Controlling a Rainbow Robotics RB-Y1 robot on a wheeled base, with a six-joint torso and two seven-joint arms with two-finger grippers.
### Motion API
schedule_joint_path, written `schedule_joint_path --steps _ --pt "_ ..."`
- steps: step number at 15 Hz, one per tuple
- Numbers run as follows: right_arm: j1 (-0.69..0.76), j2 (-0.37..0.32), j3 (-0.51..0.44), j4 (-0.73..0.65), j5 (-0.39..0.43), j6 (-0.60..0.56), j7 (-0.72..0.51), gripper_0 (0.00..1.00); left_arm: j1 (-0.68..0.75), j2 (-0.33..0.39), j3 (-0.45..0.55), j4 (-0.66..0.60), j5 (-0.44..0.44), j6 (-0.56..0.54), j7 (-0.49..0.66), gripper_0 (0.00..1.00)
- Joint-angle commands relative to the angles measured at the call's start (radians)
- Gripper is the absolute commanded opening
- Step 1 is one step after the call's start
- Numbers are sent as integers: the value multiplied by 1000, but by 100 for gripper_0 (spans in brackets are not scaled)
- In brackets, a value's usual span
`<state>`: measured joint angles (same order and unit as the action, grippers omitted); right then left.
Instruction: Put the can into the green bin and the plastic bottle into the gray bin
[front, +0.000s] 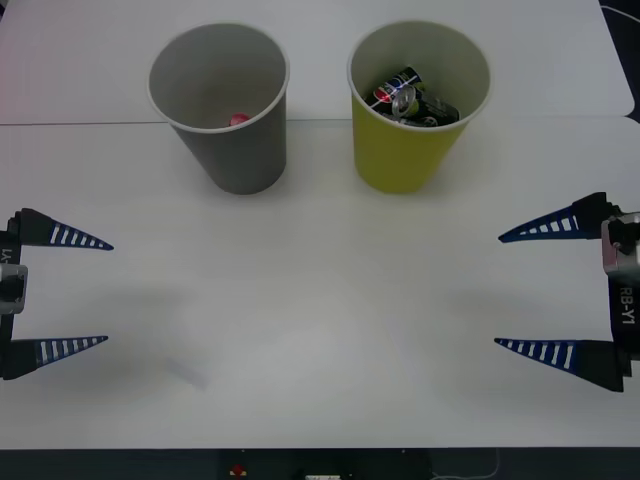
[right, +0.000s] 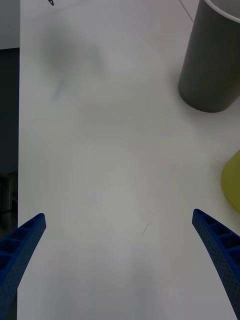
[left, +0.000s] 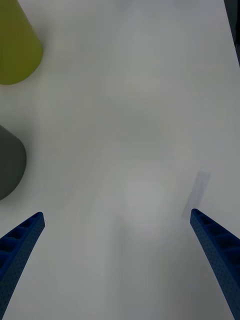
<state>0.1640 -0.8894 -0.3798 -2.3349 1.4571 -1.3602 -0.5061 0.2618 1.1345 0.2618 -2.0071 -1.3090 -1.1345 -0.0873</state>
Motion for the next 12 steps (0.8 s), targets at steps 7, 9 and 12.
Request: schedule_joint_path --steps 7,9,12 --pt "77 0 -25 138 -86 18 196 100 0 0 0 0 0 0 0 100" --pt "80 0 -25 160 -86 18 212 100 0 0 0 0 0 0 0 100" --pt "80 0 -25 189 -84 18 232 100 0 0 0 0 0 0 0 100"
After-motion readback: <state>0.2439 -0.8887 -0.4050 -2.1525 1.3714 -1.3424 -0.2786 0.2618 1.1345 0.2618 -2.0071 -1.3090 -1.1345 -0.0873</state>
